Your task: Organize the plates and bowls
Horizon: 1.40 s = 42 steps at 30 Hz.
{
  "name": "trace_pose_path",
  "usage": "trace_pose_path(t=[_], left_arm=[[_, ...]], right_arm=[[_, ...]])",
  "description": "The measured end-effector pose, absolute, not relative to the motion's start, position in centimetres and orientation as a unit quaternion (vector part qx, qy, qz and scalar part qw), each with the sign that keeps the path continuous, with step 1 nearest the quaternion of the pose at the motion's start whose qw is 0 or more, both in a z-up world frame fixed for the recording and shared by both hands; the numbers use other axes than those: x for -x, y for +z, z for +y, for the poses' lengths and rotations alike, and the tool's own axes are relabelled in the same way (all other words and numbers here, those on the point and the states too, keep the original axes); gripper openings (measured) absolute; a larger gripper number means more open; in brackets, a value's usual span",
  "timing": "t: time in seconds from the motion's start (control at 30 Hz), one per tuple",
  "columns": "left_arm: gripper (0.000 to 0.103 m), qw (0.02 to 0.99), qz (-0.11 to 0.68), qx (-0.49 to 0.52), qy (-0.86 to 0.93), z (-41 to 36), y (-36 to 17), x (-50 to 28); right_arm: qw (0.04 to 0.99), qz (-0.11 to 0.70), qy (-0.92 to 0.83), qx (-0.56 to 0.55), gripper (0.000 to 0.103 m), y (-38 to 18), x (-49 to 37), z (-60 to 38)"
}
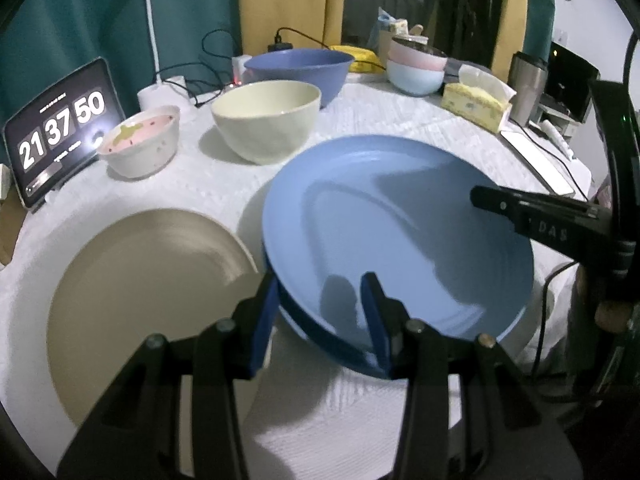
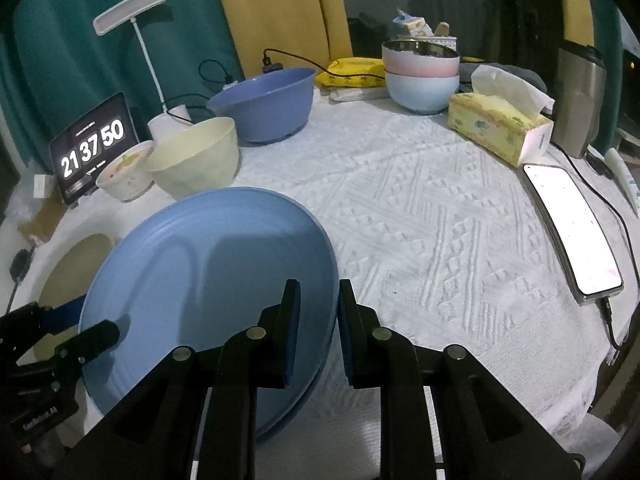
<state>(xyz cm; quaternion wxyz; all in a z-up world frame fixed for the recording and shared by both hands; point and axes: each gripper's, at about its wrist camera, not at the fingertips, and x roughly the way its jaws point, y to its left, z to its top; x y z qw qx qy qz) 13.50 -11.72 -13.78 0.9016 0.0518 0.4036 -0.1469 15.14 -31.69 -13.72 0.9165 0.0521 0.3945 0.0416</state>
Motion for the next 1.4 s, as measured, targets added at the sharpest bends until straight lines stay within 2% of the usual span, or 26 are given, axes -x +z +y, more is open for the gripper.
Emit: trace_pose_path(t=[0.27, 0.43, 0.57, 1.17, 1.27, 1.4], left_arm=[[0.048, 0.899, 0.412, -0.022, -0.148, -10.5, -13.3, -14.0], [0.050, 0.907, 0.393, -0.015, -0.154, -9.8, -12.0, -13.4], [0.061, 0.914, 0.376, -0.012, -0.152, -9.2, -11.0, -12.9], [0.063, 0.940, 0.340, 0.019, -0.021, -5.1, -8.5, -12.5], [0.063, 0.938, 0.345, 0.026, 0.011, -4.5, -8.6, -12.1], [0.063, 0.937, 0.345, 0.032, 0.047, -2.9, -8.6, -11.4]], right_arm=[[0.914, 0.405, 0.019, -0.028, 0.021, -13.8, -15.8, -30.7], [0.916, 0.401, -0.005, -0.010, 0.025, -12.4, -15.3, -30.6], [0.916, 0.401, -0.011, -0.005, 0.026, -11.5, -14.5, -30.5], [0.920, 0.384, 0.073, 0.022, 0.028, -7.8, -15.5, -28.5], [0.919, 0.380, 0.098, 0.031, 0.038, -7.6, -16.0, -28.0], [0.916, 0.380, 0.126, 0.037, 0.040, -7.6, -16.9, -26.9]])
